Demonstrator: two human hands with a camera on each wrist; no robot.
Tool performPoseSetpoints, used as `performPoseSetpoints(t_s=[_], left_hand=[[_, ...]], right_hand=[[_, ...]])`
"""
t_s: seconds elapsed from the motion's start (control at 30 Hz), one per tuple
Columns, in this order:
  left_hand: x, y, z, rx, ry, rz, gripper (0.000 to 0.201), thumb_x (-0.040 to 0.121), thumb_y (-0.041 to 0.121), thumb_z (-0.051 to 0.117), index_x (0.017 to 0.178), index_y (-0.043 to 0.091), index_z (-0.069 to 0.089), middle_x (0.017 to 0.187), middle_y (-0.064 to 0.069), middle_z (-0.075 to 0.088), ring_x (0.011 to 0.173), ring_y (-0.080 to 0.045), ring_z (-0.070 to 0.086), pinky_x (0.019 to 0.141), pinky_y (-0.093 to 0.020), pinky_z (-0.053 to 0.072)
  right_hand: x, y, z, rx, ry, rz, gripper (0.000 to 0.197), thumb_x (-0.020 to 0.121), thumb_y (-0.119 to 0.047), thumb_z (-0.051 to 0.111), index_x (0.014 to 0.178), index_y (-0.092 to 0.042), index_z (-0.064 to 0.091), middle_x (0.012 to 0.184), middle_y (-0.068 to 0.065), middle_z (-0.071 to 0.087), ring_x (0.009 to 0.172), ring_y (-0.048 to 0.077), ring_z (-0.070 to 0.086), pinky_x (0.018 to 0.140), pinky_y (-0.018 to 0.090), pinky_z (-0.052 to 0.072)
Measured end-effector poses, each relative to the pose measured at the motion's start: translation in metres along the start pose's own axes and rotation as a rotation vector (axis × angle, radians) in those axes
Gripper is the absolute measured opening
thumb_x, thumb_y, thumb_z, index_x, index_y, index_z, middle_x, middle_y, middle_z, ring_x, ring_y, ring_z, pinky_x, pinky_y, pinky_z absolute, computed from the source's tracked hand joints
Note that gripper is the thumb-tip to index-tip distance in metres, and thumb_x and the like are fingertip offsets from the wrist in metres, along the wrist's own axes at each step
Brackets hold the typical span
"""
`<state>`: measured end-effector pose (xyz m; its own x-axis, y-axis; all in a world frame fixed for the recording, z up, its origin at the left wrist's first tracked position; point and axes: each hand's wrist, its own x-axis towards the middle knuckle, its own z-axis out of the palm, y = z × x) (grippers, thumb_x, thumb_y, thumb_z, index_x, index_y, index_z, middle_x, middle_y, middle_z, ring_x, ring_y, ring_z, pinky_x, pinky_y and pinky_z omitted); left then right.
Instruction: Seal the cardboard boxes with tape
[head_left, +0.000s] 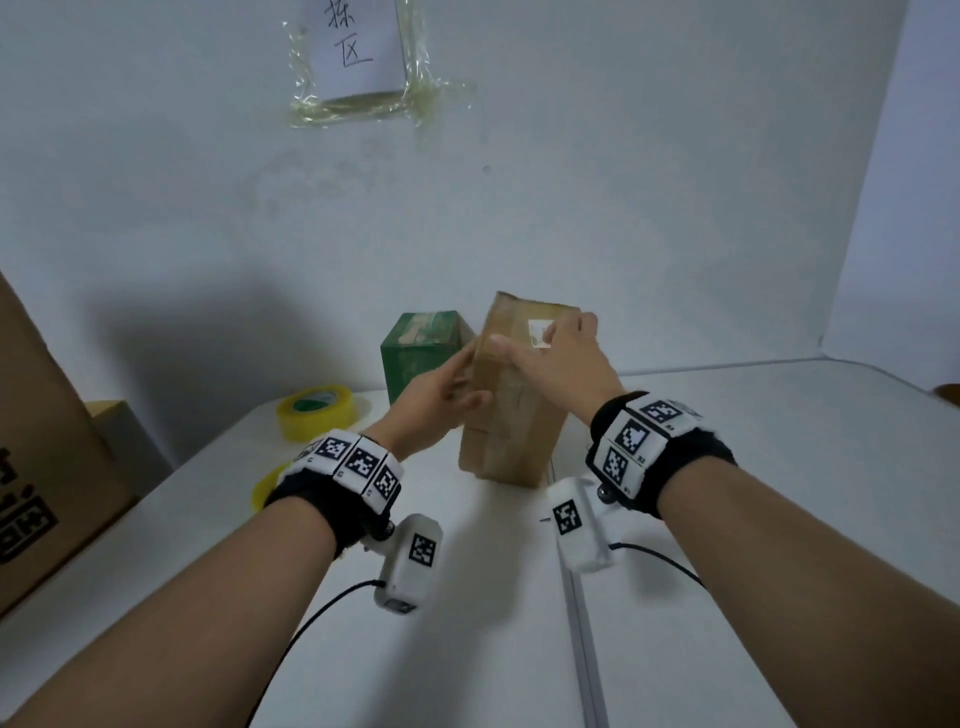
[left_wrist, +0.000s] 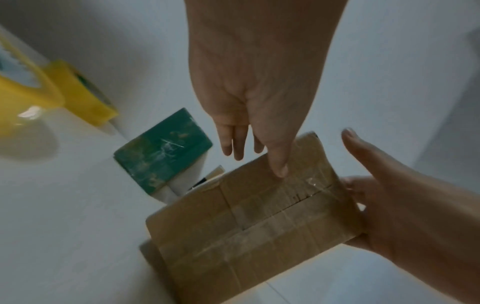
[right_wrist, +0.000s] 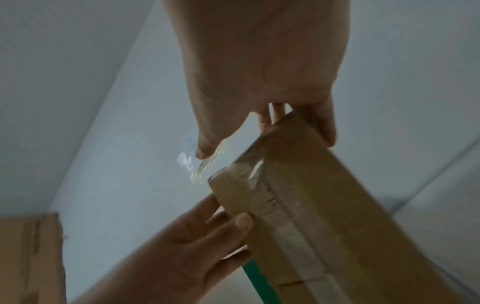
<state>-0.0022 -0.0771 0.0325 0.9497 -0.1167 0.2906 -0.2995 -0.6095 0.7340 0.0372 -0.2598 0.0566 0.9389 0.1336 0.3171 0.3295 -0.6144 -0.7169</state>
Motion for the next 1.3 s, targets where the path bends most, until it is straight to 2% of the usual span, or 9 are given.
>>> performPoseSetpoints(t_s=[0.2, 0.3, 0.37, 0.5, 0.67, 0.87, 1.03, 1.17, 1.3], left_hand=[[0.0, 0.039, 0.02, 0.28, -0.136, 0.19, 0.072, 0.093, -0.006, 0.049, 0.148, 0.036, 0.032, 0.135, 0.019, 0.044, 0.122, -0.002, 0.047, 0.095, -0.009, 0.042], [-0.002, 0.043, 0.028, 0.299, -0.192, 0.203, 0.07, 0.093, -0.003, 0.051, 0.147, 0.039, 0.035, 0.145, 0.019, 0.041, 0.13, -0.002, 0.043, 0.099, -0.01, 0.04], [-0.003, 0.048, 0.035, 0.323, -0.227, 0.206, 0.065, 0.096, 0.006, 0.053, 0.145, 0.044, 0.036, 0.148, 0.018, 0.04, 0.131, -0.001, 0.039, 0.101, -0.013, 0.036], [0.003, 0.05, 0.04, 0.25, -0.22, 0.169, 0.051, 0.098, 0.023, 0.055, 0.141, 0.046, 0.044, 0.15, 0.016, 0.038, 0.132, -0.001, 0.039, 0.105, -0.02, 0.037], [0.016, 0.031, 0.028, 0.089, -0.089, -0.002, 0.042, 0.095, 0.013, 0.055, 0.133, 0.033, 0.058, 0.134, 0.008, 0.059, 0.119, -0.01, 0.058, 0.107, -0.039, 0.044], [0.029, 0.008, 0.02, 0.025, -0.037, -0.143, 0.037, 0.096, 0.012, 0.054, 0.122, 0.037, 0.063, 0.128, 0.001, 0.063, 0.113, -0.014, 0.06, 0.1, -0.039, 0.05], [0.041, -0.009, 0.008, -0.001, 0.009, -0.205, 0.034, 0.097, 0.014, 0.055, 0.121, 0.035, 0.066, 0.118, 0.003, 0.066, 0.097, -0.017, 0.063, 0.084, -0.033, 0.053], [0.05, -0.018, -0.002, -0.006, 0.042, -0.226, 0.033, 0.098, 0.01, 0.054, 0.122, 0.029, 0.066, 0.108, 0.007, 0.068, 0.092, -0.004, 0.063, 0.079, -0.015, 0.047], [0.056, -0.022, -0.002, 0.025, 0.03, -0.223, 0.034, 0.097, 0.011, 0.054, 0.125, 0.029, 0.064, 0.117, 0.005, 0.066, 0.092, -0.009, 0.062, 0.082, -0.02, 0.049]], right_hand=[[-0.004, 0.035, -0.034, 0.126, -0.019, 0.339, 0.126, 0.062, -0.089, 0.056, 0.154, -0.014, 0.015, 0.157, 0.012, 0.019, 0.139, 0.036, 0.036, 0.112, 0.048, 0.036], [-0.013, 0.052, -0.048, 0.307, -0.086, 0.413, 0.125, 0.041, -0.094, 0.065, 0.143, -0.028, 0.035, 0.134, 0.004, 0.058, 0.117, 0.028, 0.061, 0.086, 0.041, 0.055], [-0.022, 0.062, -0.054, 0.446, -0.084, 0.425, 0.115, 0.051, -0.076, 0.075, 0.142, -0.022, 0.033, 0.122, 0.003, 0.062, 0.1, 0.024, 0.066, 0.07, 0.033, 0.056], [-0.031, 0.079, -0.062, 0.578, 0.155, 0.459, 0.105, 0.052, -0.063, 0.074, 0.135, -0.025, 0.022, 0.139, 0.003, 0.046, 0.112, 0.026, 0.056, 0.093, 0.044, 0.054], [-0.018, 0.095, -0.066, 0.329, 0.38, 0.488, 0.11, 0.06, -0.061, 0.074, 0.145, -0.019, 0.018, 0.143, 0.018, 0.029, 0.126, 0.04, 0.041, 0.104, 0.053, 0.042], [0.023, 0.098, -0.036, 0.103, 0.333, 0.344, 0.082, 0.066, -0.045, 0.08, 0.128, -0.025, 0.029, 0.135, 0.015, 0.026, 0.114, 0.04, 0.042, 0.089, 0.041, 0.04], [0.05, 0.11, 0.003, -0.084, 0.143, 0.267, 0.078, 0.069, -0.022, 0.083, 0.128, -0.033, 0.034, 0.147, 0.01, 0.014, 0.128, 0.04, 0.031, 0.104, 0.05, 0.038], [0.069, 0.118, 0.023, -0.155, -0.149, 0.423, 0.075, 0.08, -0.039, 0.075, 0.141, -0.013, 0.039, 0.153, 0.016, 0.013, 0.135, 0.037, 0.036, 0.113, 0.042, 0.034], [0.075, 0.117, 0.025, -0.108, -0.061, 0.46, 0.06, 0.089, -0.041, 0.065, 0.135, -0.008, 0.045, 0.153, 0.016, 0.015, 0.131, 0.04, 0.036, 0.112, 0.046, 0.032]])
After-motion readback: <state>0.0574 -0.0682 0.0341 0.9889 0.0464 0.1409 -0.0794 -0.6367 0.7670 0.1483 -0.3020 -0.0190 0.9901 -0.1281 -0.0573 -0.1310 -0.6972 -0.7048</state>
